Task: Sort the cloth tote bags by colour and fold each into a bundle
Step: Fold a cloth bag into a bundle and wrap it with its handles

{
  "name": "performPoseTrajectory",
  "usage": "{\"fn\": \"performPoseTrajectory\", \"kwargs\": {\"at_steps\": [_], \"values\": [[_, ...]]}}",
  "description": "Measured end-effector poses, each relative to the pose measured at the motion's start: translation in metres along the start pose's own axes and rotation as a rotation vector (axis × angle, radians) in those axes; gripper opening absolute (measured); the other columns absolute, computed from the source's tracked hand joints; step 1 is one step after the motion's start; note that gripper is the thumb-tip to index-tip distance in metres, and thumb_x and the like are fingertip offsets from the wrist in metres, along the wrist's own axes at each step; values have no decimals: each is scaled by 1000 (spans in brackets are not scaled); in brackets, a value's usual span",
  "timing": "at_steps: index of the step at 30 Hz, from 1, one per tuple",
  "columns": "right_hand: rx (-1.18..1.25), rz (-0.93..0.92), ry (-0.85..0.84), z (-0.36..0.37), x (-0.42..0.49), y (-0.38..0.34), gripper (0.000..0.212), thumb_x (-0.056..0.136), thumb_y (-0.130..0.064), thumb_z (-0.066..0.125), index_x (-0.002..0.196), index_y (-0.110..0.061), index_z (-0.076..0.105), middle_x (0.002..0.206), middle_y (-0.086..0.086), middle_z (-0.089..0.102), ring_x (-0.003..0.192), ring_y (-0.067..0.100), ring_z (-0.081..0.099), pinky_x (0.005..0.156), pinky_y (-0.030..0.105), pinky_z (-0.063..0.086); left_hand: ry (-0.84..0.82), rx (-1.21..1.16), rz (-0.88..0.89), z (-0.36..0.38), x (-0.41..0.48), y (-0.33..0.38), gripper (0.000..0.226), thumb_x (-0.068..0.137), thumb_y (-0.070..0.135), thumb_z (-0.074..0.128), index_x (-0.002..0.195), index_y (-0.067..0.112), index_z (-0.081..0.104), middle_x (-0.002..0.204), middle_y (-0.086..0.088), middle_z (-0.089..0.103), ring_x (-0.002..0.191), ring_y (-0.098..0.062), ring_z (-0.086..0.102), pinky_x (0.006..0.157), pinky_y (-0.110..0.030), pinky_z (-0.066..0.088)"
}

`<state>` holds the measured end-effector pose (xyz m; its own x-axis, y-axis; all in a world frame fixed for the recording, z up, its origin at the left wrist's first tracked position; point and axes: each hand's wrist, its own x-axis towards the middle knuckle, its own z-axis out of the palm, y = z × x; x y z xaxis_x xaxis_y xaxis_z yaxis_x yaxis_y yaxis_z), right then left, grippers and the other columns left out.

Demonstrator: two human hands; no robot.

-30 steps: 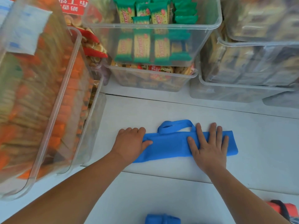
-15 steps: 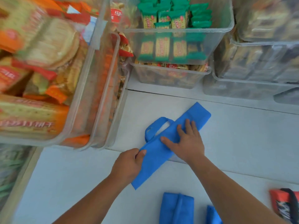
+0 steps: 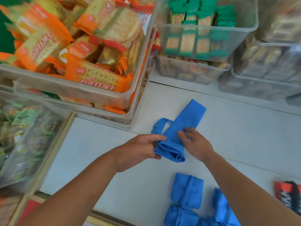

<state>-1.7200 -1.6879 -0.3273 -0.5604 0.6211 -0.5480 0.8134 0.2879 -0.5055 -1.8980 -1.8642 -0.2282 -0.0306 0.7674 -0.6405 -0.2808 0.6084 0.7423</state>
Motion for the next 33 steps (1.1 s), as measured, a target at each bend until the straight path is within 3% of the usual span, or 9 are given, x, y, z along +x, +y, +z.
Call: {"fn": "performPoseTrajectory", "kwargs": {"at_steps": [5,8,10,13,17,19,23,27,33], "values": [[220,172,-146,-14,-6,11,63,99,-68,30,156,-41,33,161,-20,26,152,13,25,124,39,19,241,388,284,13,12,8,24,94,16,71,111,33,73,94,17,66,79,3,60,73,-10,44],[214,147,-186,-20,-18,14,52,105,-48,33,149,-22,45,152,-2,46,142,22,40,114,34,30,273,551,320,17,36,10,19,93,39,71,111,34,70,120,18,51,114,2,50,91,-15,39],[381,133,-159,-23,-12,14,45,108,-47,32,144,-27,50,139,-6,53,134,15,46,108,33,34,270,594,334,20,52,13,28,95,44,65,119,30,68,137,21,50,135,1,39,106,-21,36],[593,26,-120,-5,18,82,42,87,-84,43,121,-61,53,149,-18,50,122,-10,52,107,24,40,302,527,310,32,73,21,25,99,49,56,109,27,64,104,13,66,100,-5,60,84,-31,52],[819,173,-64,-26,-14,10,52,99,-70,15,120,-48,58,120,-30,64,113,-13,55,92,13,36,371,668,237,38,111,25,29,103,51,44,101,22,48,86,1,61,79,-19,61,65,-36,47],[835,122,18,-27,-17,8,47,95,-73,33,113,-41,62,114,-20,67,109,-3,62,93,16,47,353,804,176,40,130,25,21,105,43,39,105,23,43,86,-1,60,80,-24,62,69,-40,50],[802,104,206,-30,19,13,49,81,-64,71,118,-34,60,118,-7,63,105,12,68,92,44,59,325,972,174,42,157,23,15,106,37,38,112,24,42,80,6,52,79,-24,55,66,-35,43],[673,148,281,-30,46,15,50,87,-43,77,127,-29,50,112,-12,63,96,8,66,76,32,56,354,988,149,34,170,8,33,102,46,47,129,27,45,96,6,58,94,-23,61,72,-34,46],[239,268,284,-30,67,10,73,88,-57,67,144,-40,24,128,-7,51,91,18,60,64,35,50,325,1106,333,8,150,-34,61,92,61,58,145,34,48,112,13,52,105,-11,55,84,-32,51]]}}
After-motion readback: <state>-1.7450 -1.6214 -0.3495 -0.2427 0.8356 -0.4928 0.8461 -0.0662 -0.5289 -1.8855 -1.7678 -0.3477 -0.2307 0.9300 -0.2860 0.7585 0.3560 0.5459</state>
